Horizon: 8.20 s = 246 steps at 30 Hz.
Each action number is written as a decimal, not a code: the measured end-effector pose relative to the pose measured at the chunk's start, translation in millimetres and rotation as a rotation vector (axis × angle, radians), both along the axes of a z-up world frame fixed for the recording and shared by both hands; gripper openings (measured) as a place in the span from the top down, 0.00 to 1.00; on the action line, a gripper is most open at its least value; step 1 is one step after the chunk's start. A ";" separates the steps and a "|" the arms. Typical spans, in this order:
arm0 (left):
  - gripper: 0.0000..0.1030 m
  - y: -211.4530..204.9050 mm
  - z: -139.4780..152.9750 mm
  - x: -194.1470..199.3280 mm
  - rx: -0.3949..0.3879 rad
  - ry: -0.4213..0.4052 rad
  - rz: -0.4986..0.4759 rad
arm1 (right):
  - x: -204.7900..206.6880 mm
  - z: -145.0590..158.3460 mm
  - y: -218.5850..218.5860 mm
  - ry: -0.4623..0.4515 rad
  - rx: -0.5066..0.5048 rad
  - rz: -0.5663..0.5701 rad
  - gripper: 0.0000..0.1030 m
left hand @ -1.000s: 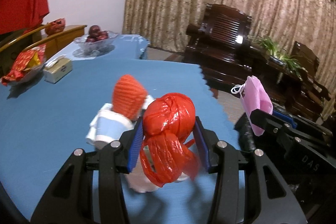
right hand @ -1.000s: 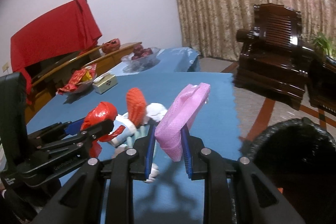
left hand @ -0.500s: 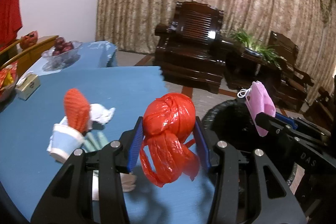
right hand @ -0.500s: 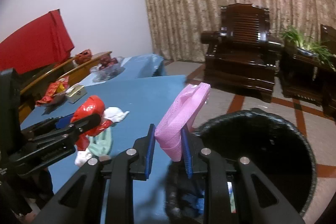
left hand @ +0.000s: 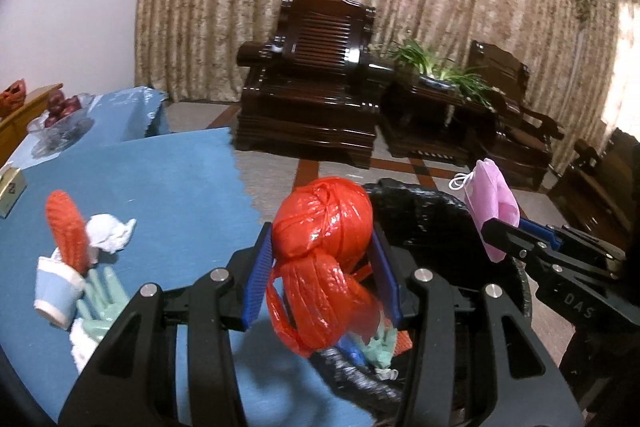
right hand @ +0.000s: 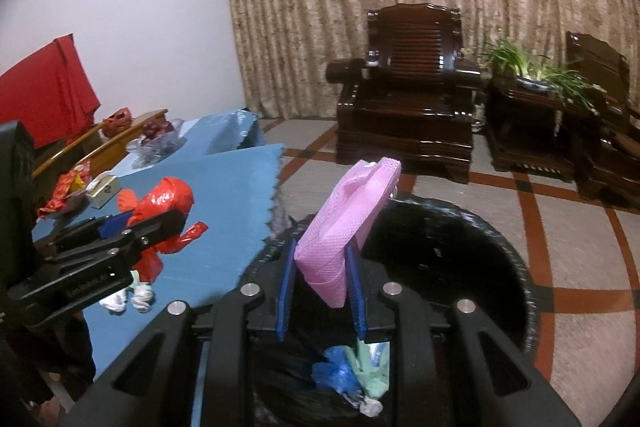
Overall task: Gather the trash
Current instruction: 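Carry the red bag and pink cloth over the bin with both grippers, then open both grippers to drop the red bag and pink cloth into the bin, then move both tools back from the bin to the trash pile, then grasp the pale green glove with the right gripper while the left approaches the white tissue, then grasp the white tissue with the left gripper while the right holds the glove, then carry the white tissue and green glove over the bin with both grippers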
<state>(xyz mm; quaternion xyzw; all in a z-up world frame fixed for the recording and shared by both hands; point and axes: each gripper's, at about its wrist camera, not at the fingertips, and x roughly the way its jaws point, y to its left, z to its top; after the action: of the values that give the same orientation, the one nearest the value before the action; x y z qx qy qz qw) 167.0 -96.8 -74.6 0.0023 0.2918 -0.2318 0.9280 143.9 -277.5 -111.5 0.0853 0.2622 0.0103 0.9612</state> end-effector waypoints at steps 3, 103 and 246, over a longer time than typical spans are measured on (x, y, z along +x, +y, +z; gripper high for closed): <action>0.56 -14.7 -3.4 1.7 -0.001 0.002 -0.022 | -3.8 -3.1 -12.2 0.009 0.000 -0.026 0.76; 0.09 285.1 -51.7 -17.4 0.043 0.064 0.562 | 100.7 -72.8 248.9 0.113 -0.045 0.442 0.07; 0.77 -14.0 12.0 -0.1 -0.007 -0.011 -0.004 | -7.7 20.0 -15.2 -0.088 0.041 0.003 0.72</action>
<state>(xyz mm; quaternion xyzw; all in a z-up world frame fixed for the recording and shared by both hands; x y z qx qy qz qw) 166.9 -110.8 -62.6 0.0009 0.2861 -0.2344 0.9291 136.2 -292.7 -91.5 0.1042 0.2197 0.0210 0.9697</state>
